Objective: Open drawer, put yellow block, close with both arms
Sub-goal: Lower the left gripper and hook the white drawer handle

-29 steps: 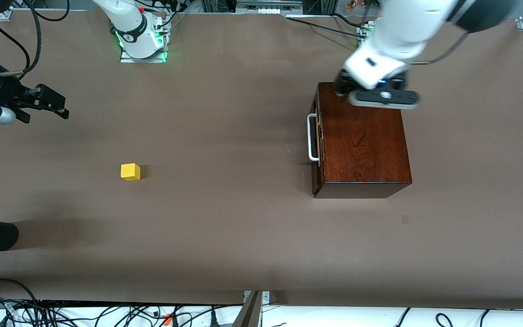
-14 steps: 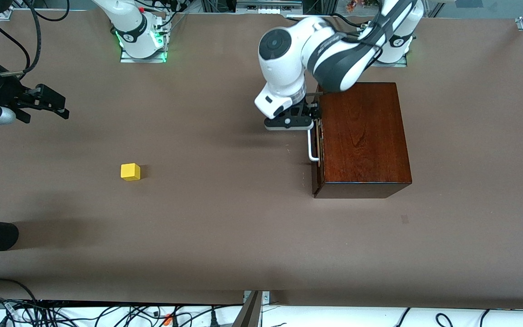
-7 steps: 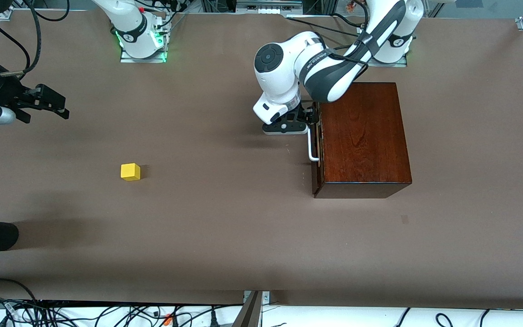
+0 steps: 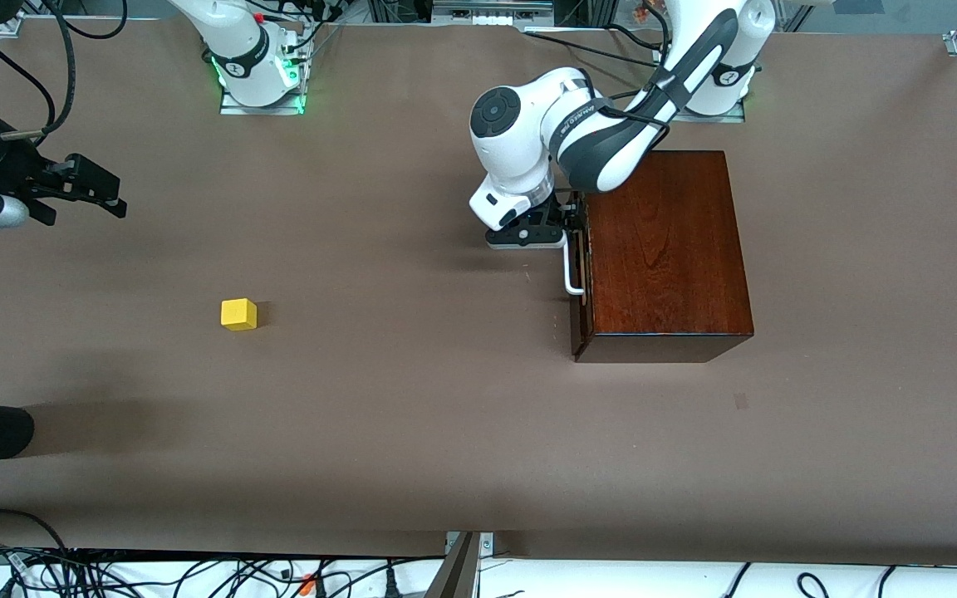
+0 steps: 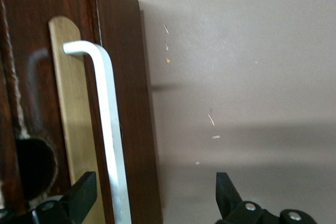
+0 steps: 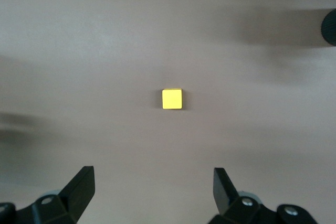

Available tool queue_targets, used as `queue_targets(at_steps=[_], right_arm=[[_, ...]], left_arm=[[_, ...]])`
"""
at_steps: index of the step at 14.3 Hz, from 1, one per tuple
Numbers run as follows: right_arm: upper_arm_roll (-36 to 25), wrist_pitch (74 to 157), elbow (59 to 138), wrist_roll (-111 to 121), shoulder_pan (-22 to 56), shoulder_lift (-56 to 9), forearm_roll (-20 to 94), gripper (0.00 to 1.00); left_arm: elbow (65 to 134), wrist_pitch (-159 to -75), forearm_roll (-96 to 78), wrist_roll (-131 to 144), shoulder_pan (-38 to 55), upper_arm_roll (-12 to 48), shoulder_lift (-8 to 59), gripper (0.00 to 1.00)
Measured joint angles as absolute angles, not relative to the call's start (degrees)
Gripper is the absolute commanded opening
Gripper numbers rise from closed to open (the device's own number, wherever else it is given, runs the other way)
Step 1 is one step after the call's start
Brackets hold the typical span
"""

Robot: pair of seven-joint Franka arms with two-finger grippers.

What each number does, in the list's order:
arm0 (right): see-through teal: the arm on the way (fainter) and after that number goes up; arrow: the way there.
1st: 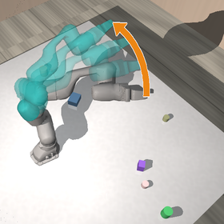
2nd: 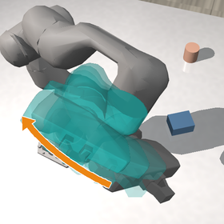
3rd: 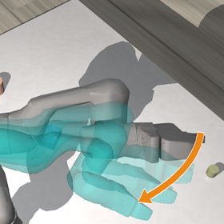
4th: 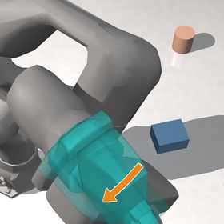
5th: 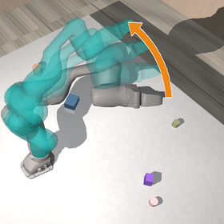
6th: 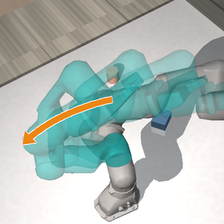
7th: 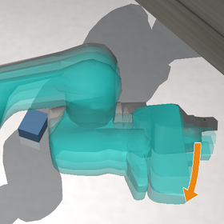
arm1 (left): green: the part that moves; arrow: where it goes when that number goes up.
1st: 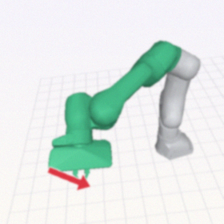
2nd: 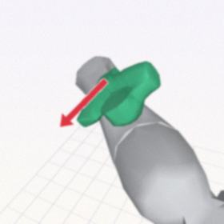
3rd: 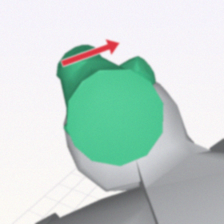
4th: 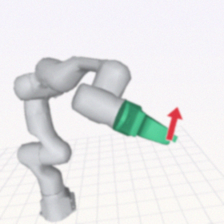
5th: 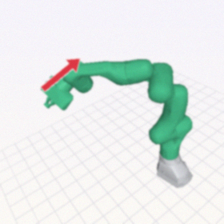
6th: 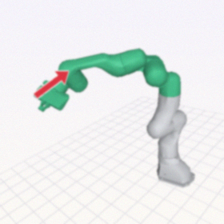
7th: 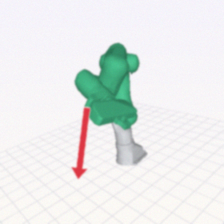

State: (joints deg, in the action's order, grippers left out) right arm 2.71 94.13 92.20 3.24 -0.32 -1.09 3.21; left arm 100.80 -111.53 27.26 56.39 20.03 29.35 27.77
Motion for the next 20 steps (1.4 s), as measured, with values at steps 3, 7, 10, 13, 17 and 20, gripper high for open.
queue_targets(at_steps=[3, 7, 10, 13, 17, 20], right_arm=[[2.71, 94.13, 92.20, 3.24, -0.32, -1.09, 3.21, 1.00], [2.71, 94.13, 92.20, 3.24, -0.32, -1.09, 3.23, 1.00], [2.72, 94.13, 92.20, 3.24, -0.32, -1.09, 3.27, 1.00], [2.72, 94.13, 92.20, 3.24, -0.32, -1.09, 3.29, 1.00], [2.73, 94.13, 92.20, 3.24, -0.32, -1.09, 3.30, 1.00], [2.73, 94.13, 92.20, 3.24, -0.32, -1.09, 3.31, 1.00]], left_arm=[[100.88, -112.05, 28.08, 56.41, 19.62, 29.13, 28.08, 1.00], [100.87, -113.07, 29.24, 57.11, 19.74, 28.96, 28.66, 1.00], [100.88, -113.67, 29.76, 57.23, 19.81, 28.96, 29.12, 1.00], [100.88, -114.36, 30.70, 58.15, 19.75, 28.88, 30.58, 1.00], [100.85, -114.46, 30.76, 58.32, 19.67, 28.73, 31.08, 1.00], [100.60, -114.58, 30.76, 58.76, 19.84, 28.80, 31.08, 1.00]])
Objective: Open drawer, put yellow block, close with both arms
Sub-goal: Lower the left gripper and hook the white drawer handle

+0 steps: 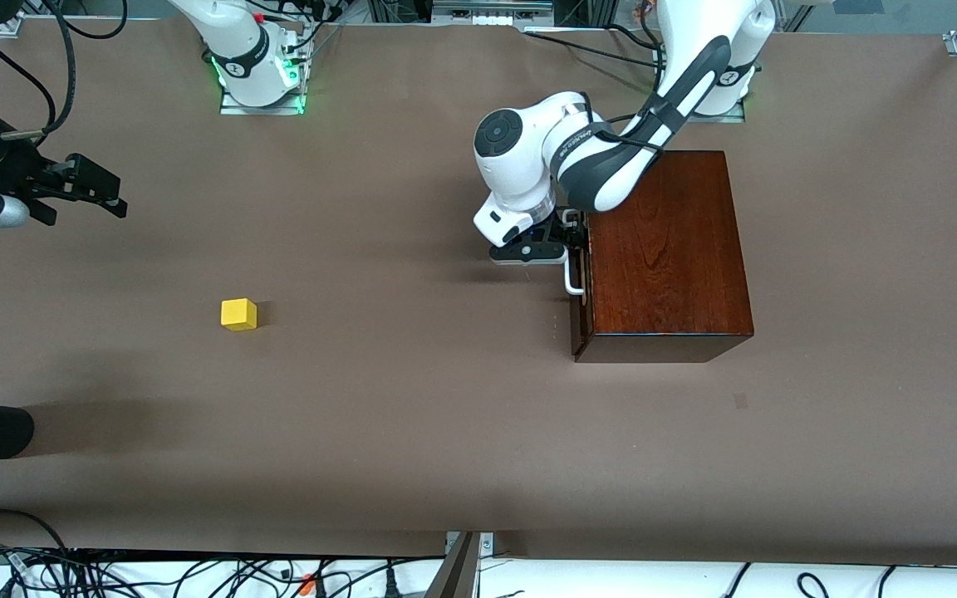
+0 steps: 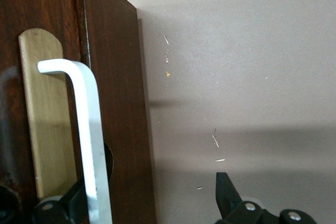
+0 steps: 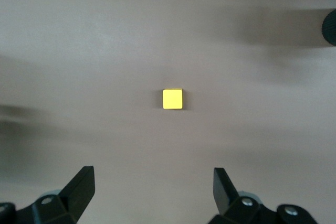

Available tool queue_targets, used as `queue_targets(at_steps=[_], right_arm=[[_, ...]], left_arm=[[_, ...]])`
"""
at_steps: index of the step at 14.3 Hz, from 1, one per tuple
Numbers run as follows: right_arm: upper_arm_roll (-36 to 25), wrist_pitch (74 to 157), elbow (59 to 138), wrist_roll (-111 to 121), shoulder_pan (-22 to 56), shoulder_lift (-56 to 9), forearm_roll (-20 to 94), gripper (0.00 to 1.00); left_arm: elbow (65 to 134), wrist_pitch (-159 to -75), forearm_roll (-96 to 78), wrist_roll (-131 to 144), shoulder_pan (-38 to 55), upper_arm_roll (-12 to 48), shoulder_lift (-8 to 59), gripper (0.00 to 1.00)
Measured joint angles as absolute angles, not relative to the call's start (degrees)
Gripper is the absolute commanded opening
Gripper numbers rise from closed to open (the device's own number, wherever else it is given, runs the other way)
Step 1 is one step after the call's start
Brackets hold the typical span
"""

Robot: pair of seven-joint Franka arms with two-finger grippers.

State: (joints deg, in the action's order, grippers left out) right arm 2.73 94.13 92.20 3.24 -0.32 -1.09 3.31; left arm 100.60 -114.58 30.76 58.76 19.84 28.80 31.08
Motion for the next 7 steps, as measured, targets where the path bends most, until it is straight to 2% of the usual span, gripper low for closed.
queue_targets(at_steps=[7], right_arm=[[2.74, 94.13, 92.20, 3.24, -0.30, -1.09, 3.32, 1.00]], left_arm=[[100.40, -114.57, 30.77, 59.62, 20.08, 28.87, 31.08, 1.00]])
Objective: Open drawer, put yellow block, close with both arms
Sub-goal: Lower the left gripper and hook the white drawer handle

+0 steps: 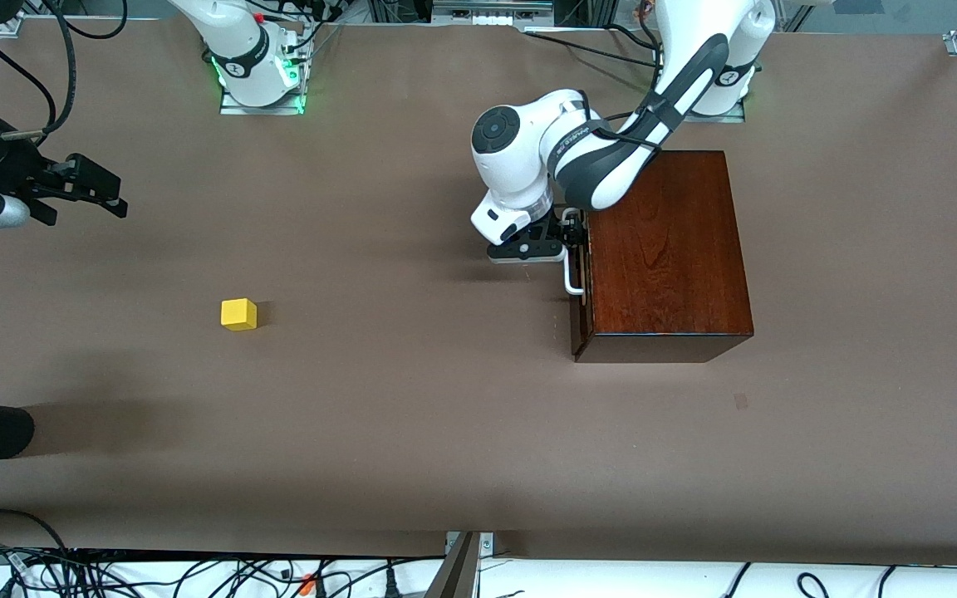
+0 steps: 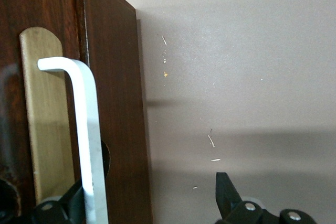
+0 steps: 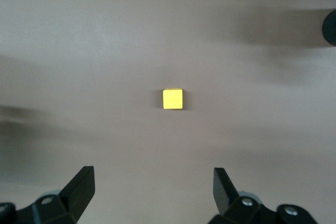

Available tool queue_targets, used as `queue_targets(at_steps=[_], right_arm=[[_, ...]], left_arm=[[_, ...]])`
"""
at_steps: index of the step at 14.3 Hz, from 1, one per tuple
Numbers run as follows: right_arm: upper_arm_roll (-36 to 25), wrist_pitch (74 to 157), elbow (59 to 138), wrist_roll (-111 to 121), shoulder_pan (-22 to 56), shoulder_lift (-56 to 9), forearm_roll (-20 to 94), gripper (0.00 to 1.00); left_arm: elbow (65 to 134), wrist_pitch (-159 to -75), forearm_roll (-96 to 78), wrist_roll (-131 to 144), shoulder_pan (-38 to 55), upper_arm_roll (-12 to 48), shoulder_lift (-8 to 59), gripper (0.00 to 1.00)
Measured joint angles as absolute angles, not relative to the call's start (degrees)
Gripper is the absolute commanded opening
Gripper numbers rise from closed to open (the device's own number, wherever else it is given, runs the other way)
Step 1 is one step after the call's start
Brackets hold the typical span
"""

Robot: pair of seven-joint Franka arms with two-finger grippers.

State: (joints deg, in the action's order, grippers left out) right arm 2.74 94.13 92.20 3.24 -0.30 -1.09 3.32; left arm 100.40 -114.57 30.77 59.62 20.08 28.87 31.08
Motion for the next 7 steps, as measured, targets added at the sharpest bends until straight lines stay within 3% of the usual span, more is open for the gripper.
queue_targets(at_steps=[7], right_arm=[[2.75, 94.13, 92.20, 3.24, -0.29, -1.09, 3.34, 1.00]], left_arm=[[98.11, -114.57, 30.77, 60.31, 21.32, 29.05, 31.49, 1.00]])
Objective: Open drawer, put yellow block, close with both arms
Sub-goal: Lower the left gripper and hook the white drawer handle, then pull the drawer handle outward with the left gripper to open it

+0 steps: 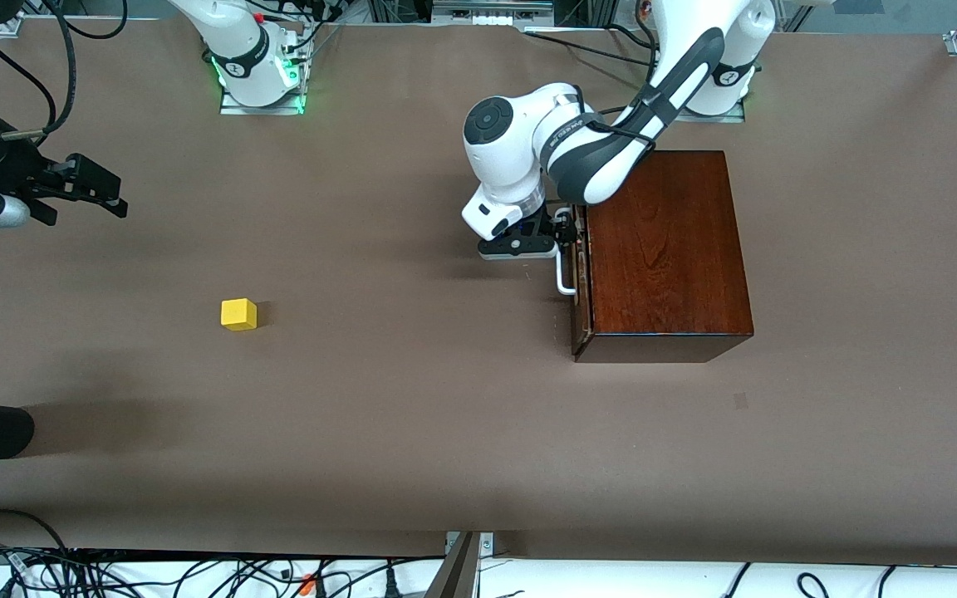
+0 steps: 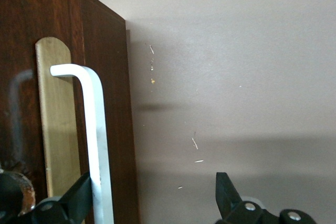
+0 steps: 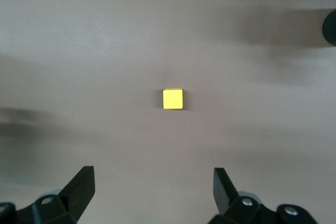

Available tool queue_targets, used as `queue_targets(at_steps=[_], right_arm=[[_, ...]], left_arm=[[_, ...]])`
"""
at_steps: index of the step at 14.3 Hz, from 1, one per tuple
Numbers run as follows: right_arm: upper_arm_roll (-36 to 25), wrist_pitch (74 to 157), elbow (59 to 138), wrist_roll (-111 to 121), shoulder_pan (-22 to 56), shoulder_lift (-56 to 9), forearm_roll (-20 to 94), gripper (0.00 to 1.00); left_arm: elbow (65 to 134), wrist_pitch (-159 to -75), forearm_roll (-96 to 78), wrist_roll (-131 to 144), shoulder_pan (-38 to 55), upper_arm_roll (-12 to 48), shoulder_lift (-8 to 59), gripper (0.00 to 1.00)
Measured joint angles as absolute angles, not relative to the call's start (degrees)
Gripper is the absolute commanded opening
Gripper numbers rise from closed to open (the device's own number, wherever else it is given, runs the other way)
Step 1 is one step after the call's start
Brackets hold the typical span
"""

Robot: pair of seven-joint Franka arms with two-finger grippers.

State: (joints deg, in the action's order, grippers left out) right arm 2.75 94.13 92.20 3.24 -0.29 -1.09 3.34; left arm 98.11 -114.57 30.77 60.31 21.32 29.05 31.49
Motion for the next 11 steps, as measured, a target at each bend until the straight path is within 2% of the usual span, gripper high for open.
queue_targets(at_steps=[11], right_arm=[[2.77, 94.13, 92.20, 3.24, -0.26, -1.09, 3.39, 1.00]], left_arm=[[96.86, -114.32, 30.77, 61.99, 21.92, 29.03, 32.73, 1.00]])
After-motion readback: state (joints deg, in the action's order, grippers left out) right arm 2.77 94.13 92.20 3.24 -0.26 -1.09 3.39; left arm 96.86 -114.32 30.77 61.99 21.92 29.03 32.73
